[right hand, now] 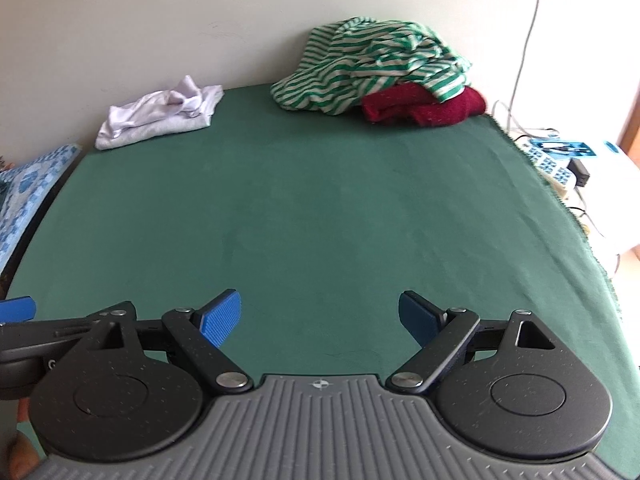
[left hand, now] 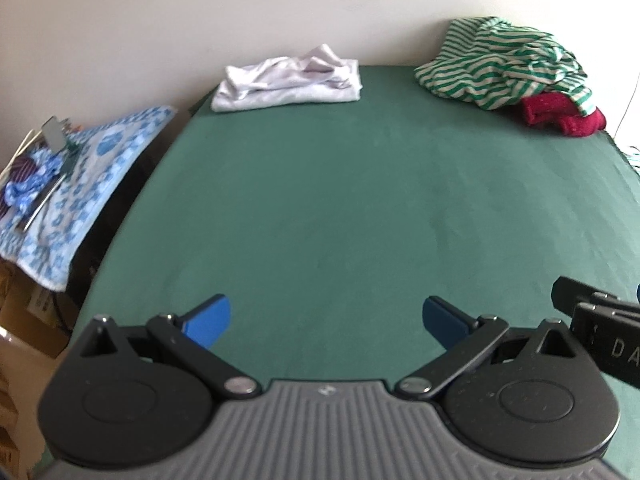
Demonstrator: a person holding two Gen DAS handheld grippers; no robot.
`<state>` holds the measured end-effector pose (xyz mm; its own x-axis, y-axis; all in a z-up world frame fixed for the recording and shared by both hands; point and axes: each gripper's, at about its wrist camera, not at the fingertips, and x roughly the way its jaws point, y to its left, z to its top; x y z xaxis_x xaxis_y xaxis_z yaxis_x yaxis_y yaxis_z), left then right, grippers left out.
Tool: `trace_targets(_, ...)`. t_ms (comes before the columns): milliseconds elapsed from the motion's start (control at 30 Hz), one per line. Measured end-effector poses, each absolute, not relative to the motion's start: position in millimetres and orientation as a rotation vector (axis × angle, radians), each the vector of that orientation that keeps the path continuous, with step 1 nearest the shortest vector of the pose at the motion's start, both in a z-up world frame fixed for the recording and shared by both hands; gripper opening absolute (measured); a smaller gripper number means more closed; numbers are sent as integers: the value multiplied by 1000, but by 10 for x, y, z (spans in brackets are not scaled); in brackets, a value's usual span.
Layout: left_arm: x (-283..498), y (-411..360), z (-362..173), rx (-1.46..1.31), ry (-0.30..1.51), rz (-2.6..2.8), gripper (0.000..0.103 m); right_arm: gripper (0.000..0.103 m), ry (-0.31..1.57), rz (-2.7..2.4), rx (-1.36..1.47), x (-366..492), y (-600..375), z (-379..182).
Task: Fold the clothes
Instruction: 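Move both open grippers toward the green-and-white striped shirt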
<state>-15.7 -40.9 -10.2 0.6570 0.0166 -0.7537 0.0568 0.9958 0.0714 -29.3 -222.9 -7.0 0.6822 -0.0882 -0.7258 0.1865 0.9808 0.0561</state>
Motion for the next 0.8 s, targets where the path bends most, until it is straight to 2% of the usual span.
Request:
trace_targets(133,-61,-583,-15,112,873,-33,102,88,812,-189,145,-294,-2260,-26)
trace_targets(500,37,-330,-148,107,925,-98,102,88,830,-200,130,-217,-1808,-62)
trace_targets(800,78,-245,-160,142,898,-139,102,88,823,-217,115,-147,-1574,-39)
